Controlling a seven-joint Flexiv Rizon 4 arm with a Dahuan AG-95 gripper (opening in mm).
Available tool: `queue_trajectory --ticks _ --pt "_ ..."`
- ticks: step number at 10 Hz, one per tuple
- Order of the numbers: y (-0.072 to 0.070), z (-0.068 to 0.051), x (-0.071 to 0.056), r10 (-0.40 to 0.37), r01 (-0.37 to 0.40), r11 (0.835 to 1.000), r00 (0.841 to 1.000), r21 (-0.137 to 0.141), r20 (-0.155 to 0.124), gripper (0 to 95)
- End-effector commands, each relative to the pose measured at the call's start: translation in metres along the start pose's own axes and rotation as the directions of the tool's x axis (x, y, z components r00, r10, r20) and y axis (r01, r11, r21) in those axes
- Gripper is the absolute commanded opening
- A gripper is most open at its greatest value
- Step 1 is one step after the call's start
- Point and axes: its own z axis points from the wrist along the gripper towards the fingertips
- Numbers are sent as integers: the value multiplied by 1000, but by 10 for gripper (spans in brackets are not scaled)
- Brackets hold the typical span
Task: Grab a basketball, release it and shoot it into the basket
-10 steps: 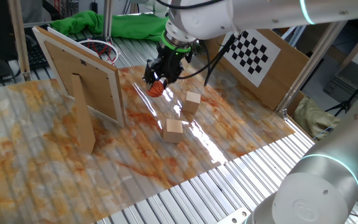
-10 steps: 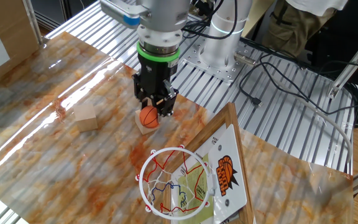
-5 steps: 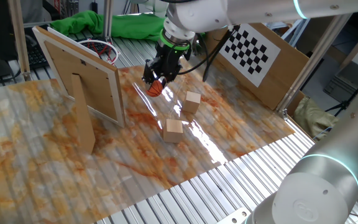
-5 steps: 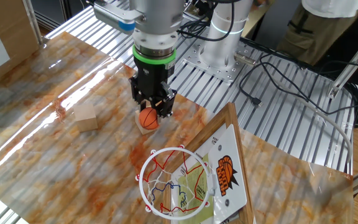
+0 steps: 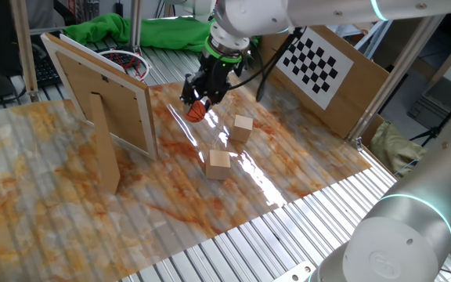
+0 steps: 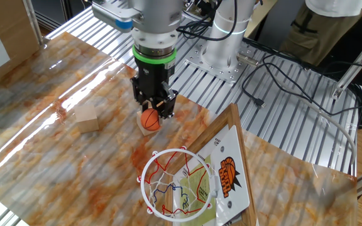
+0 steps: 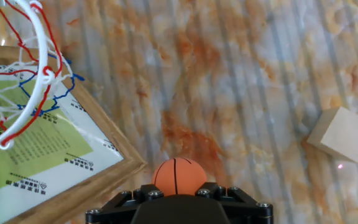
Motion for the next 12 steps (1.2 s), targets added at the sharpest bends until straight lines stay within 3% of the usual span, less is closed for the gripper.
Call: queue_trajectory --ticks 1,3,7,10,12 --pt "13 0 5 67 -67 998 997 1 -42 0" --pt "27 -5 7 78 -77 997 995 9 -60 0" --pt "49 -24 3 91 -90 996 994 30 -60 0" --pt "64 -28 8 97 -95 995 994 44 -53 0" --pt "65 -28 8 85 -83 995 995 49 -55 0"
